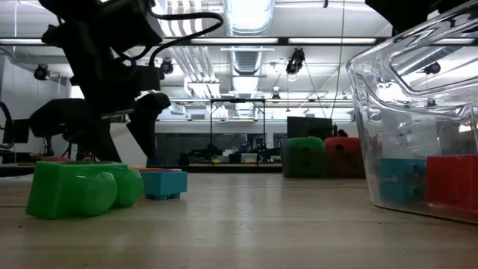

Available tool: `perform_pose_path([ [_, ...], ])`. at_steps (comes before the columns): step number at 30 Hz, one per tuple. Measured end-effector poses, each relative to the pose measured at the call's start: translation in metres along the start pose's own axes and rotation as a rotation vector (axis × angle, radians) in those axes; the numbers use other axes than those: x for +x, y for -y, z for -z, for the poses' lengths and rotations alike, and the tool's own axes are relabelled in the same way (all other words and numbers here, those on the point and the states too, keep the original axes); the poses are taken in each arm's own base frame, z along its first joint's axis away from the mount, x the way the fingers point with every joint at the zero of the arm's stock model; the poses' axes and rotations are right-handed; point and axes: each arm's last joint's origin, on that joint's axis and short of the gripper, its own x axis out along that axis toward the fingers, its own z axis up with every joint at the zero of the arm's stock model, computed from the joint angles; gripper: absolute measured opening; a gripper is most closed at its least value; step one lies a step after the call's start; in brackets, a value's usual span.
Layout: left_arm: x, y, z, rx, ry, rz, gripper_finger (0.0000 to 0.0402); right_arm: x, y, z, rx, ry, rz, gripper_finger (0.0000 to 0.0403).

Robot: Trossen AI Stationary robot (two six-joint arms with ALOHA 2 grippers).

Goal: Pick & Place Toys
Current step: Put the yellow game piece into the transparent bin

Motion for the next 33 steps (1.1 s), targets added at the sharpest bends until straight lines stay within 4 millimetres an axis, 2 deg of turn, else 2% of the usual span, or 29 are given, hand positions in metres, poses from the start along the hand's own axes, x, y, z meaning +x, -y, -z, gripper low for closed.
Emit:
perform_pose_path([
  [9,0.002,-0.005,0.000,-0.008,0.028,0.054,0.0304,0.000,0.000,0.000,0.000,0.000,0.000,0.0356],
  [14,0.014,-0.001,0.002,-0.001,-0.014,0.100,0.0284,0.000,0.000,0.000,0.001,-0.002,0.000,0.0356],
  [21,0.027,0.002,0.001,0.008,-0.069,0.130,0.0232,0.000,0.000,0.001,0.006,-0.008,-0.001,0.0356],
  [29,0.015,-0.006,-0.012,-0.006,-0.003,0.076,0.0132,0.000,0.000,0.001,0.005,-0.015,-0.002,0.0356],
  [33,0.013,-0.008,-0.016,-0.009,0.005,0.067,0.0130,0.000,0.000,0.002,0.009,-0.019,-0.003,0.0356],
])
